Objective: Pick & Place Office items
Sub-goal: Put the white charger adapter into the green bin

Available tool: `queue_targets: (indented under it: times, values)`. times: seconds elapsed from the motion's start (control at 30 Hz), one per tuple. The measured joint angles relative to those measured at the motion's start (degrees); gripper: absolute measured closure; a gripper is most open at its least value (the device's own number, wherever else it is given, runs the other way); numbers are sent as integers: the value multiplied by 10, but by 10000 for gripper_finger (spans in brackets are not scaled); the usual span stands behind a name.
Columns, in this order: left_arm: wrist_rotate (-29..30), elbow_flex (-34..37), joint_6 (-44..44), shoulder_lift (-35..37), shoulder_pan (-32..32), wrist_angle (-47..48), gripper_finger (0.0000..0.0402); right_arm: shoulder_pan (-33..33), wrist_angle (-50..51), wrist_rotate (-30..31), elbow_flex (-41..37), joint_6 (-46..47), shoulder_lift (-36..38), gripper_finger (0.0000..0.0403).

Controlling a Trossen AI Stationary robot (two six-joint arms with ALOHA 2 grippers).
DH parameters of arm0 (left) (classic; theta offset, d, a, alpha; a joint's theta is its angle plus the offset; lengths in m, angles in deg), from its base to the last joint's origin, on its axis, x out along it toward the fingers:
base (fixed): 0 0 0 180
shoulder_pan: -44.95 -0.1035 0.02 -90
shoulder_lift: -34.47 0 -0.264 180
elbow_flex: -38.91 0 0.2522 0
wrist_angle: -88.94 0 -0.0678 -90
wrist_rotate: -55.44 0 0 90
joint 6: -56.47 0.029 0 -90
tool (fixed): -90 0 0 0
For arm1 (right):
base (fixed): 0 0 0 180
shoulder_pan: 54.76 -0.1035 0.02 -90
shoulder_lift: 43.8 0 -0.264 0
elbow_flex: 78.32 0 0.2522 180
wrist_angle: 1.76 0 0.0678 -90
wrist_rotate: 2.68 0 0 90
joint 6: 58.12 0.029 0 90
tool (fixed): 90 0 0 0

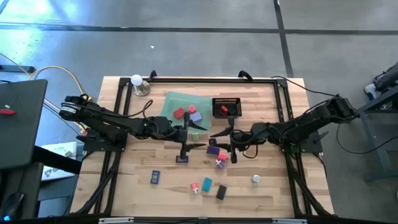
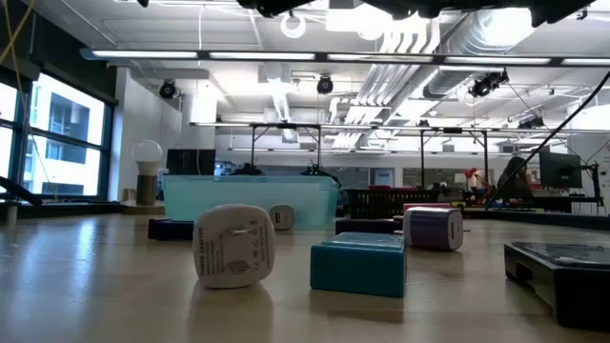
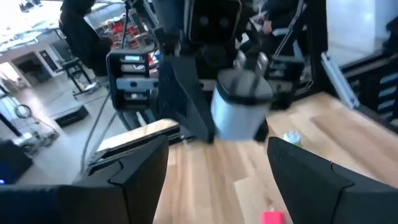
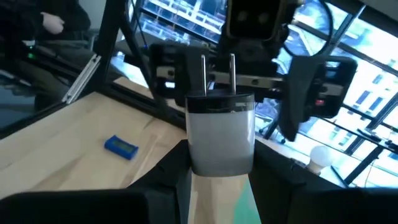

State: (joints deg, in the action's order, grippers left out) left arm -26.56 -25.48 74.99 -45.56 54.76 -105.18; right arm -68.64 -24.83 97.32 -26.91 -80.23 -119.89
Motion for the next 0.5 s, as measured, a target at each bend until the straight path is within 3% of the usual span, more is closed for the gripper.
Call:
queue_targets:
  times: [0.2,0.5]
  values:
    - [-27,0,-9,-36,-3,-59,138,1,-2,4,0,13,-2,288]
    - [-23,0,25,-76,10,-128,145,0,1,30,0,13,-2,288]
